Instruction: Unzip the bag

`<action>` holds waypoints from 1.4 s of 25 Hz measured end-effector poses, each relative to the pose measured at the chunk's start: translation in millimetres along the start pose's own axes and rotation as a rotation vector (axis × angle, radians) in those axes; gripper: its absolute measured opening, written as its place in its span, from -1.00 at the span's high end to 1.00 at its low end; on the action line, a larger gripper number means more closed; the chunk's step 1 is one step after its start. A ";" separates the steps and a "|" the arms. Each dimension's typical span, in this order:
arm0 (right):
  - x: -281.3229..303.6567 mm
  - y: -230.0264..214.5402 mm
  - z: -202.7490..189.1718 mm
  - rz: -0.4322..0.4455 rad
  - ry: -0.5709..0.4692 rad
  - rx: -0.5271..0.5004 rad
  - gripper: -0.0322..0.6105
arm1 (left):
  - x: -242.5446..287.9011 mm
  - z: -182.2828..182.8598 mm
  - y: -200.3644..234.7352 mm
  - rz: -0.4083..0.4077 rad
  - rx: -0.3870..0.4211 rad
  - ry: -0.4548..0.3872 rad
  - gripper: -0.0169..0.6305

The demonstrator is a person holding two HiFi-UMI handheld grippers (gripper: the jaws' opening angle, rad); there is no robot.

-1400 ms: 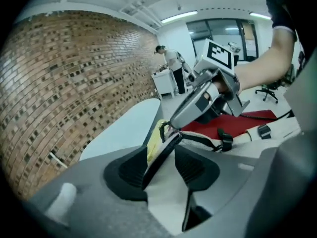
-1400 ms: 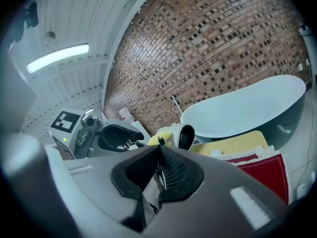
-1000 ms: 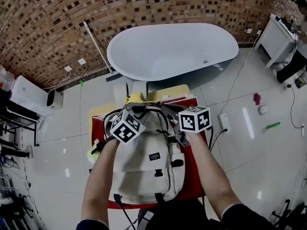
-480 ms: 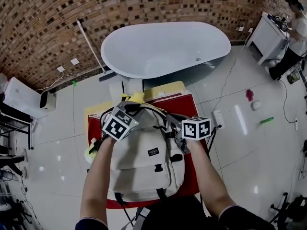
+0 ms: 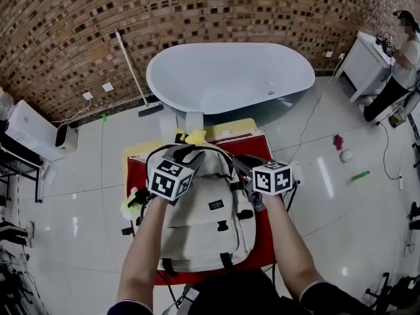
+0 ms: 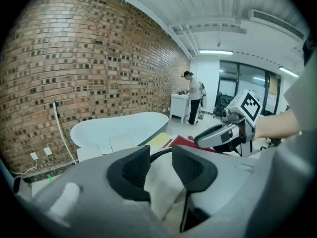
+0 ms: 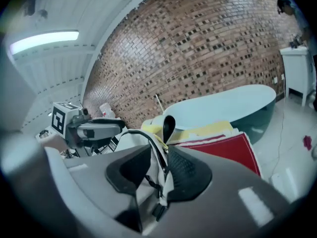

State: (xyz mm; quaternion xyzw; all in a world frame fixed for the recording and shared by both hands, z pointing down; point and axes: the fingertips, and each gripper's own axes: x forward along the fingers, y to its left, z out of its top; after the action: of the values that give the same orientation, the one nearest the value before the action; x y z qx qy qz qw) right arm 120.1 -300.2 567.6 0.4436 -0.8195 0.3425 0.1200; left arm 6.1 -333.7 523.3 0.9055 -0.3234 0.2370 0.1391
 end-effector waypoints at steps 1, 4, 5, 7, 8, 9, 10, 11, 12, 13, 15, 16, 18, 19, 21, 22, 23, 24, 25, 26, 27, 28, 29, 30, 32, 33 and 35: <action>-4.2 8.4 8.2 0.005 -0.028 -0.037 0.58 | -8.2 5.2 0.3 0.010 -0.026 -0.032 0.51; -14.9 46.2 38.8 0.051 -0.130 -0.179 0.86 | -35.1 22.2 1.1 0.048 -0.090 -0.130 0.51; -18.0 60.6 47.7 0.074 -0.161 -0.216 0.88 | -44.4 26.6 0.1 0.057 -0.109 -0.159 0.51; -23.5 88.8 62.0 0.126 -0.214 -0.265 0.88 | -62.3 33.0 -4.7 0.060 -0.148 -0.218 0.52; -26.0 102.1 68.2 0.150 -0.238 -0.286 0.88 | -70.9 35.8 -7.5 0.061 -0.165 -0.247 0.56; -28.7 114.7 73.9 0.173 -0.260 -0.306 0.88 | -79.3 38.4 -10.4 0.066 -0.175 -0.274 0.67; -32.1 126.6 79.0 0.194 -0.281 -0.320 0.88 | -87.4 40.7 -13.5 0.073 -0.181 -0.298 0.76; -36.0 137.8 83.5 0.214 -0.301 -0.331 0.88 | -95.0 42.8 -16.9 0.080 -0.182 -0.318 0.84; -40.1 148.4 87.6 0.232 -0.320 -0.339 0.88 | -102.2 44.9 -20.4 0.086 -0.183 -0.335 0.91; -44.0 158.6 91.5 0.248 -0.335 -0.348 0.88 | -108.8 47.1 -23.7 0.090 -0.182 -0.348 0.92; -50.8 177.3 98.4 0.273 -0.363 -0.364 0.88 | -120.3 52.0 -29.0 0.095 -0.176 -0.364 0.93; -53.8 185.6 101.1 0.286 -0.375 -0.370 0.88 | -125.4 54.4 -31.3 0.099 -0.169 -0.370 0.93; -59.7 199.7 104.4 0.310 -0.397 -0.381 0.88 | -134.7 58.8 -35.6 0.107 -0.154 -0.382 0.94; -62.5 205.9 105.5 0.320 -0.407 -0.386 0.88 | -138.8 60.7 -37.4 0.112 -0.146 -0.386 0.94; -67.1 216.1 106.0 0.332 -0.420 -0.395 0.88 | -146.0 63.4 -40.5 0.117 -0.138 -0.390 0.94; -68.4 220.3 105.5 0.335 -0.424 -0.400 0.88 | -149.1 64.0 -41.5 0.118 -0.137 -0.389 0.94; -69.0 224.1 104.8 0.337 -0.426 -0.405 0.88 | -151.9 64.2 -42.0 0.119 -0.134 -0.388 0.94; -68.8 227.6 103.7 0.339 -0.426 -0.409 0.88 | -154.4 63.9 -42.1 0.122 -0.130 -0.385 0.94; -68.0 230.3 102.2 0.342 -0.425 -0.412 0.88 | -156.4 63.2 -41.9 0.126 -0.125 -0.383 0.94; -66.8 231.8 100.5 0.344 -0.420 -0.416 0.88 | -158.0 62.5 -41.6 0.131 -0.120 -0.381 0.94; -65.6 232.4 98.7 0.346 -0.415 -0.419 0.88 | -159.0 61.8 -41.4 0.134 -0.118 -0.381 0.94; -64.6 232.5 97.3 0.347 -0.409 -0.420 0.88 | -159.8 61.2 -41.4 0.136 -0.117 -0.380 0.94; -64.0 232.5 96.1 0.348 -0.404 -0.420 0.88 | -160.3 60.5 -41.6 0.138 -0.118 -0.378 0.94; -63.5 232.6 94.9 0.349 -0.398 -0.419 0.88 | -160.8 59.5 -41.9 0.140 -0.118 -0.375 0.94; -62.9 232.8 92.8 0.349 -0.388 -0.420 0.88 | -161.6 57.9 -42.2 0.144 -0.118 -0.368 0.94; -62.8 233.0 92.0 0.350 -0.384 -0.420 0.88 | -162.0 57.5 -42.2 0.146 -0.118 -0.366 0.94; -63.2 233.6 91.1 0.353 -0.380 -0.418 0.88 | -162.9 57.5 -42.2 0.147 -0.119 -0.365 0.94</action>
State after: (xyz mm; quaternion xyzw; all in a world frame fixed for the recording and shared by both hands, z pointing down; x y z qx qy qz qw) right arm -22.7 -233.4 362.5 0.3166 -0.9439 0.0937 -0.0077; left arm -57.4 -240.6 385.7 0.8975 -0.4220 0.0591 0.1138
